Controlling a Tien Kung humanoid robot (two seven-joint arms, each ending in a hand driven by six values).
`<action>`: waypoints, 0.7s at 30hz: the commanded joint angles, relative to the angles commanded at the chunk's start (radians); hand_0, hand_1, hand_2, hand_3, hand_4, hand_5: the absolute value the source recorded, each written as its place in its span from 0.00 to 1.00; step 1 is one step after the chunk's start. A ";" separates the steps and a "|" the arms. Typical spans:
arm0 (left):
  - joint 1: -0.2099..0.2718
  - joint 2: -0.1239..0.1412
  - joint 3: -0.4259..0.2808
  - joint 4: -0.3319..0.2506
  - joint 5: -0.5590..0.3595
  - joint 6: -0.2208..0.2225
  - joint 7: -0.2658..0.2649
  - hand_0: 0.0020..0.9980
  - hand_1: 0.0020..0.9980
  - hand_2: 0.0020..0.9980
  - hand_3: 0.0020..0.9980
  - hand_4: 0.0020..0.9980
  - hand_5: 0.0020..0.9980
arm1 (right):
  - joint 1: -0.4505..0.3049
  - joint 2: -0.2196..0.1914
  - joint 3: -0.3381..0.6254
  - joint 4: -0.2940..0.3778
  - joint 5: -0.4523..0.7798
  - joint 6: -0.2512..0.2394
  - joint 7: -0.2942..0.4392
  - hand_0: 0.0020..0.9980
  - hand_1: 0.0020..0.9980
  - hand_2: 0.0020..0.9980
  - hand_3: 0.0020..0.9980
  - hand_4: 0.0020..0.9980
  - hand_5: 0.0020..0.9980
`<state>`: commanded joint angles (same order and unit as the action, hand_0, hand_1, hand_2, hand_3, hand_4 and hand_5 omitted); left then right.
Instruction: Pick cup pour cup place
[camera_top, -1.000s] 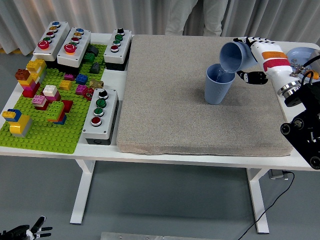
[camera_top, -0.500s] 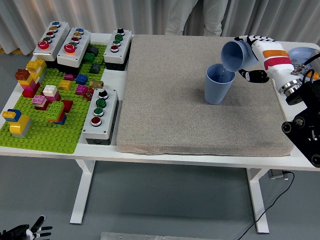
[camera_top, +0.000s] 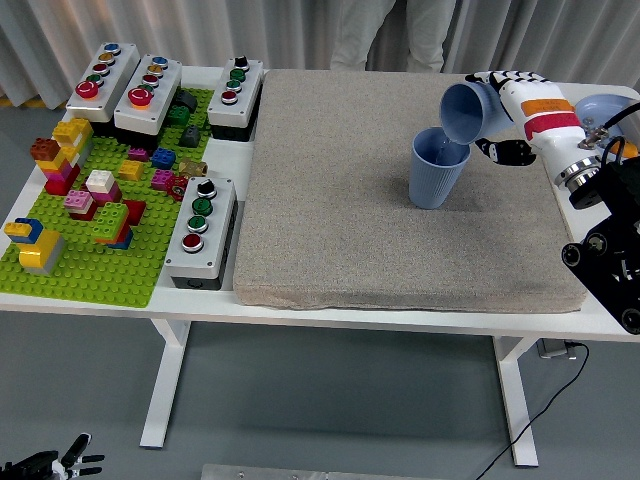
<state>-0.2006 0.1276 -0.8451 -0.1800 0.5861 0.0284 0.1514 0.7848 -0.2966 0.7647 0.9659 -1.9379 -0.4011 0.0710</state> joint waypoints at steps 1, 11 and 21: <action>0.000 0.000 0.001 0.000 0.000 0.000 0.000 0.72 0.71 0.74 0.64 0.52 0.97 | 0.001 -0.001 -0.002 0.000 -0.001 -0.002 -0.001 0.84 0.70 0.60 0.67 0.76 0.12; -0.002 0.001 -0.002 0.000 0.002 0.000 0.000 0.72 0.71 0.74 0.64 0.52 0.97 | 0.013 -0.013 -0.021 0.003 -0.016 -0.010 -0.013 0.85 0.70 0.60 0.67 0.75 0.12; -0.007 0.001 -0.001 0.000 0.000 0.000 0.000 0.72 0.71 0.74 0.64 0.52 0.97 | 0.029 -0.028 -0.045 0.007 -0.029 -0.007 -0.023 0.86 0.70 0.60 0.66 0.75 0.12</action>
<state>-0.2074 0.1288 -0.8463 -0.1800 0.5863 0.0281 0.1511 0.8140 -0.3241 0.7194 0.9725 -1.9667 -0.4080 0.0478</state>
